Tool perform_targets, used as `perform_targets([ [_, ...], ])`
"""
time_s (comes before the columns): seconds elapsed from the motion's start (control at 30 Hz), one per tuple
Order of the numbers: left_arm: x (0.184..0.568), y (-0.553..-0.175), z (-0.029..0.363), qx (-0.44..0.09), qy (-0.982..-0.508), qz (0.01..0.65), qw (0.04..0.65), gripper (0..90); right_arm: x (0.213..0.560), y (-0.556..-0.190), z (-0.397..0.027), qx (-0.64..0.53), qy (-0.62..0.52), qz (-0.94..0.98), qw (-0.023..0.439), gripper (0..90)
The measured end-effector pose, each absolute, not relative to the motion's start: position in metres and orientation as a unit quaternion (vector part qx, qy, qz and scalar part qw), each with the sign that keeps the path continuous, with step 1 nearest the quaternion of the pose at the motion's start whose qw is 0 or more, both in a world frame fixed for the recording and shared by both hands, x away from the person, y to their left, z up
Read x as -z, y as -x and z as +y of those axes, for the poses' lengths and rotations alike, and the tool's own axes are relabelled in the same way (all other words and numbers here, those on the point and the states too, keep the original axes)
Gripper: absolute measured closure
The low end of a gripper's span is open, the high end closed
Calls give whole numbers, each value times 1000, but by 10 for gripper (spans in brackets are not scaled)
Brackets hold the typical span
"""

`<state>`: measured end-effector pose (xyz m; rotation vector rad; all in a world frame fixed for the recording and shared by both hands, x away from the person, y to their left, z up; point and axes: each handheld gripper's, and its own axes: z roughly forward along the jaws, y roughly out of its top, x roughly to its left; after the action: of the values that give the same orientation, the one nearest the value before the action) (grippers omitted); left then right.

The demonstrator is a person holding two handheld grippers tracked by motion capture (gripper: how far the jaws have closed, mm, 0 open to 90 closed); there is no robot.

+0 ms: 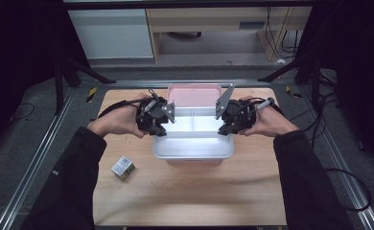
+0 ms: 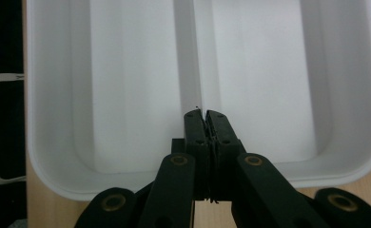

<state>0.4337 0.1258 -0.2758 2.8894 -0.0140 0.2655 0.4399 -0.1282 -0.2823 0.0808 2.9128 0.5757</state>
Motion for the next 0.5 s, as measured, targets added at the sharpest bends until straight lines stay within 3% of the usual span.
perform_targets([
  [0.2, 277, -398, 128, -79, -989, -8, 125, 887, 285, -403, -129, -198, -27, 977, 77, 887],
  [0.5, 293, -365, 131, -60, -989, -8, 136, 883, 318, -362, -123, -191, -40, 979, 58, 889],
])
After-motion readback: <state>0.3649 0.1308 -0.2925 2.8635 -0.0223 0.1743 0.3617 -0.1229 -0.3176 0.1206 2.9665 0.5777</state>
